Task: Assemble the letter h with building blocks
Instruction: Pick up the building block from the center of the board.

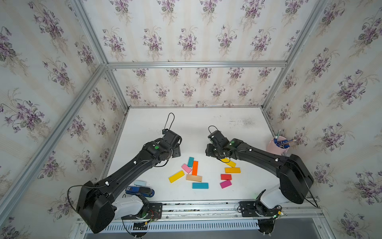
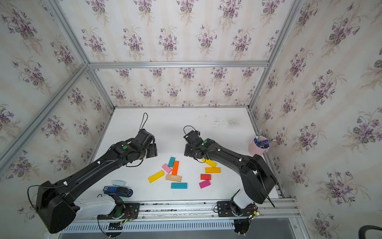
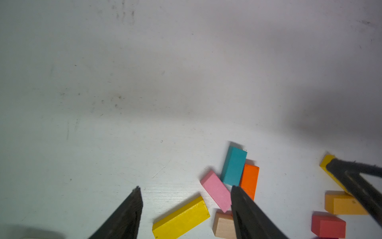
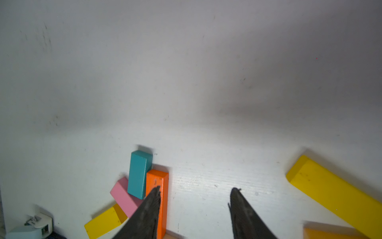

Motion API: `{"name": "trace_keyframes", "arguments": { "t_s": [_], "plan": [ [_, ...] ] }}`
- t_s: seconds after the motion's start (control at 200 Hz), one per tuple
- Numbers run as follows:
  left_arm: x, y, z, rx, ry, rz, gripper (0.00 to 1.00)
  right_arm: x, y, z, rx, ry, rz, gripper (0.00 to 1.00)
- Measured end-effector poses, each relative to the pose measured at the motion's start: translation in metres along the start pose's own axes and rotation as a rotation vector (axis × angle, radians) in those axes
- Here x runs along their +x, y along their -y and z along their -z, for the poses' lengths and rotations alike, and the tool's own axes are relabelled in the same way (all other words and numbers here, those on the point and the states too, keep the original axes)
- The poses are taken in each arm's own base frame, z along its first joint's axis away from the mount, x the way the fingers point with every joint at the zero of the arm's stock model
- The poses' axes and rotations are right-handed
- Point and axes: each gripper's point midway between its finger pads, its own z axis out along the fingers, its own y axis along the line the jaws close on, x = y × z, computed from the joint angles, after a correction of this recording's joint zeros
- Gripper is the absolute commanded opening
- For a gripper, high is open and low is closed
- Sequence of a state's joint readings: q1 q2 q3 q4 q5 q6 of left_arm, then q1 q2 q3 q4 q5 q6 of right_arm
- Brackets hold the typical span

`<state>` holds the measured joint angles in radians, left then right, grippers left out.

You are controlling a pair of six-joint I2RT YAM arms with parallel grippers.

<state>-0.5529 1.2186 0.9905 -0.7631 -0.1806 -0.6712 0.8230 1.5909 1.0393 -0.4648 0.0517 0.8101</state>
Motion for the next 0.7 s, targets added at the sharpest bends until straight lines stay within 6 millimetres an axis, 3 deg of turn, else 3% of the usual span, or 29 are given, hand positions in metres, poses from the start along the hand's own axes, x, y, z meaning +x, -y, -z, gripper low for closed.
{"name": "trace_keyframes", "arguments": {
  "t_s": [0.13, 0.33, 0.465, 0.599, 0.699],
  "plan": [
    [-0.001, -0.032, -0.001, -0.041, 0.002, 0.084, 0.67, 0.037, -0.031, -0.021, -0.008, -0.091, 0.084, 0.61],
    [0.002, -0.043, 0.001, -0.032, -0.005, 0.124, 0.64, 0.052, -0.057, -0.041, 0.002, -0.134, 0.127, 0.6],
    [0.002, -0.046, 0.002, -0.031, -0.003, 0.134, 0.63, 0.07, -0.054, -0.052, 0.035, -0.174, 0.13, 0.57],
    [0.006, -0.05, 0.004, -0.027, 0.005, 0.142, 0.62, 0.075, -0.059, -0.058, 0.046, -0.182, 0.105, 0.52],
    [0.006, -0.052, 0.006, -0.023, 0.013, 0.156, 0.62, 0.077, -0.059, -0.062, 0.057, -0.178, 0.105, 0.4]
  ]
}}
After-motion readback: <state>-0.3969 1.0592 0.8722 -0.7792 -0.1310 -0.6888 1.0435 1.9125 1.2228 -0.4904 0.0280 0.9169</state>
